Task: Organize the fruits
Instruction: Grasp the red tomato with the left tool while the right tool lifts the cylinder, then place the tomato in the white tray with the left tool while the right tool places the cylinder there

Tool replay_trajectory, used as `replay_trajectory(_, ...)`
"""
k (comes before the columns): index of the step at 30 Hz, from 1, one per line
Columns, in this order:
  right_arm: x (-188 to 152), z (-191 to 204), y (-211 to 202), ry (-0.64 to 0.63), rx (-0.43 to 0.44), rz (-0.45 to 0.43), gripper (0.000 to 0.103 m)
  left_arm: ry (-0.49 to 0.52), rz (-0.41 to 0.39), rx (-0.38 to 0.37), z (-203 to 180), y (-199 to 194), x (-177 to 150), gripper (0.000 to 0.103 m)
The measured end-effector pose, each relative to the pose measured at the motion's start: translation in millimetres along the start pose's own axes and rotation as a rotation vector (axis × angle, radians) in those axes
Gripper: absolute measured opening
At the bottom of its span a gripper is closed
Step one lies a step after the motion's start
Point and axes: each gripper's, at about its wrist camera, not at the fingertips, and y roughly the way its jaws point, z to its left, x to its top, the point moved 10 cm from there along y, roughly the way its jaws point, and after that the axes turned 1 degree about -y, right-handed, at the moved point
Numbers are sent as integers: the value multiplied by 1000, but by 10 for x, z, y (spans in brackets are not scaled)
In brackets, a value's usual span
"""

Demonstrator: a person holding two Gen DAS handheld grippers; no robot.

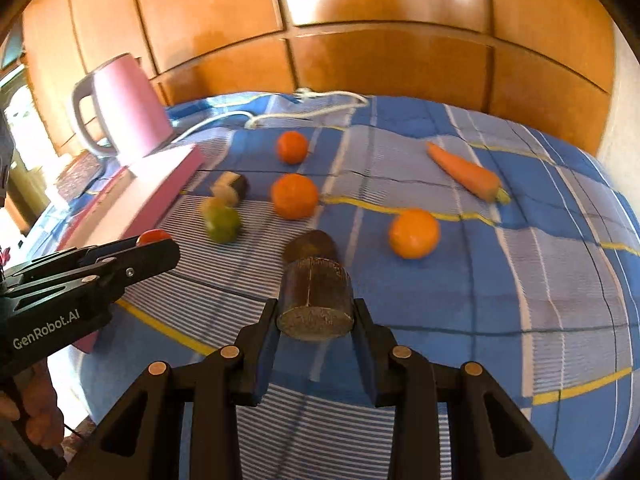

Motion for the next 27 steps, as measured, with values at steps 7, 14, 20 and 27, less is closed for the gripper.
replay_trajectory(7, 167, 422, 28, -68, 82, 6, 35, -77, -47, 81, 451, -228, 109, 28)
replay_trajectory(14, 266, 955, 96, -169, 160, 29, 35, -165, -75, 167, 1021, -392, 106, 28)
replay_trajectory(20, 475, 1401, 157, -219, 228, 25, 35, -250, -77, 242, 1528, -469, 39, 28)
replay_trajectory(27, 749, 1975, 335, -233, 290, 34, 36, -369, -65, 301, 2055, -521, -80, 30)
